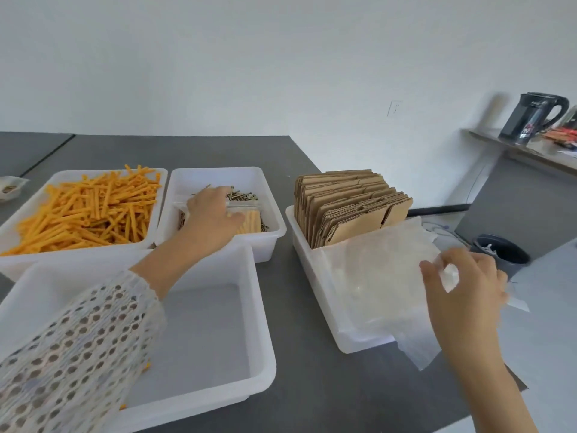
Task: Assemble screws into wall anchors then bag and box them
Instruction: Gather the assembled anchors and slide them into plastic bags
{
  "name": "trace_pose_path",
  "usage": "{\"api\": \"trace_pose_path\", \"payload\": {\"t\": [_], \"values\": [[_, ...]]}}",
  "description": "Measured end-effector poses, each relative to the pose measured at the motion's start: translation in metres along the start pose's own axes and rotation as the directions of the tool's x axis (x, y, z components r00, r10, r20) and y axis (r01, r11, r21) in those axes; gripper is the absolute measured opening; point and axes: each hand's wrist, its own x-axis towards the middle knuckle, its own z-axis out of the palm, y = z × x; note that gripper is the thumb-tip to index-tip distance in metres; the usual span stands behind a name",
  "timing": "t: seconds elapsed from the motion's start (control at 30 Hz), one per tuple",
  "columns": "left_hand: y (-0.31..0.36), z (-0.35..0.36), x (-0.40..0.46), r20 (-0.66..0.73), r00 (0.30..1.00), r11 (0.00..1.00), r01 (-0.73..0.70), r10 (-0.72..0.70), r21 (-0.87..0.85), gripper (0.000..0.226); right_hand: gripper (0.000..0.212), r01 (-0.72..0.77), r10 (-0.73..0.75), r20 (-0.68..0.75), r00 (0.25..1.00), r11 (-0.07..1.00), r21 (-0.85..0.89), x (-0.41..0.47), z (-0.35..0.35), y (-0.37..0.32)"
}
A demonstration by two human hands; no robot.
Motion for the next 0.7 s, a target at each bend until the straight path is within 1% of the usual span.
{"api": "trace_pose_path", "payload": {"t": [0.03,0.07,0.1,0.13,0.17,0.2,0.27,0.3,0.33,0.37,0.4,0.43,0.47,0.5,0.53,0.57,0.6,0.67,0.7], "values": [[0.009,-0.004,-0.014,0.02,0.996,0.994,-0.083,0.085,-0.078,0.043,0.015,0.025,-0.02,-0.036,0.999,0.99,0.139,0.0,-0.005,-0.008],[0.017,-0.008,-0.028,0.062,0.987,0.976,-0.138,0.151,-0.171,0.032,0.013,0.033,-0.015,-0.063,0.998,0.955,0.296,-0.002,-0.012,-0.017],[0.024,-0.012,-0.042,0.113,0.973,0.95,-0.166,0.201,-0.265,0.025,0.012,0.032,0.0,-0.071,0.997,0.895,0.446,-0.004,-0.017,-0.028],[0.031,-0.016,-0.055,0.169,0.957,0.925,-0.167,0.235,-0.341,0.031,0.015,0.035,0.009,-0.074,0.997,0.819,0.572,-0.008,-0.021,-0.041],[0.036,-0.019,-0.066,0.229,0.94,0.906,-0.147,0.253,-0.398,0.045,0.019,0.044,0.009,-0.076,0.997,0.744,0.667,-0.014,-0.024,-0.053],[0.04,-0.024,-0.076,0.298,0.92,0.9,-0.111,0.253,-0.422,0.058,0.019,0.053,0.003,-0.076,0.997,0.681,0.73,-0.02,-0.024,-0.064],[0.042,-0.032,-0.094,0.429,0.87,0.894,-0.026,0.24,-0.448,0.084,0.014,0.031,0.011,-0.047,0.999,0.591,0.806,-0.034,-0.021,-0.081],[0.04,-0.036,-0.103,0.473,0.848,0.892,0.003,0.237,-0.452,0.094,0.017,-0.006,0.032,-0.014,0.999,0.549,0.836,-0.041,-0.019,-0.089],[0.036,-0.039,-0.111,0.489,0.837,0.888,0.009,0.245,-0.459,0.096,0.023,-0.053,0.053,0.03,0.998,0.507,0.86,-0.049,-0.016,-0.095],[0.031,-0.043,-0.12,0.469,0.845,0.872,0.007,0.257,-0.489,0.083,0.028,-0.102,0.073,0.077,0.994,0.463,0.881,-0.056,-0.015,-0.103],[0.025,-0.046,-0.127,0.413,0.877,0.859,0.001,0.245,-0.512,0.064,0.029,-0.15,0.093,0.123,0.988,0.417,0.897,-0.062,-0.012,-0.11],[0.019,-0.049,-0.133,0.321,0.924,0.843,-0.003,0.209,-0.539,0.041,0.03,-0.198,0.114,0.167,0.979,0.369,0.908,-0.069,-0.01,-0.117],[0.012,-0.053,-0.139,0.202,0.966,0.83,-0.023,0.162,-0.557,0.026,0.031,-0.244,0.136,0.21,0.968,0.33,0.912,-0.074,-0.008,-0.122],[0.004,-0.057,-0.142,0.071,0.99,0.823,-0.06,0.12,-0.564,0.021,0.032,-0.293,0.156,0.257,0.954,0.291,0.911,-0.079,-0.005,-0.127],[-0.006,-0.061,-0.145,-0.046,0.994,0.821,-0.106,0.097,-0.562,0.021,0.033,-0.345,0.163,0.312,0.936,0.245,0.906,-0.083,-0.002,-0.132],[-0.016,-0.067,-0.149,-0.128,0.988,0.822,-0.144,0.088,-0.551,0.023,0.034,-0.397,0.154,0.371,0.916,0.206,0.895,-0.087,0.002,-0.136],[-0.025,-0.073,-0.152,-0.165,0.983,0.822,-0.161,0.083,-0.547,0.027,0.037,-0.449,0.15,0.427,0.892,0.176,0.876,-0.09,0.007,-0.14],[-0.044,-0.081,-0.159,-0.15,0.986,0.809,-0.141,0.066,-0.57,0.033,0.042,-0.561,0.124,0.548,0.827,0.144,0.815,-0.097,0.017,-0.148],[-0.052,-0.083,-0.162,-0.124,0.992,0.788,-0.107,0.039,-0.606,0.032,0.035,-0.613,0.099,0.605,0.79,0.154,0.775,-0.1,0.021,-0.154]]}}
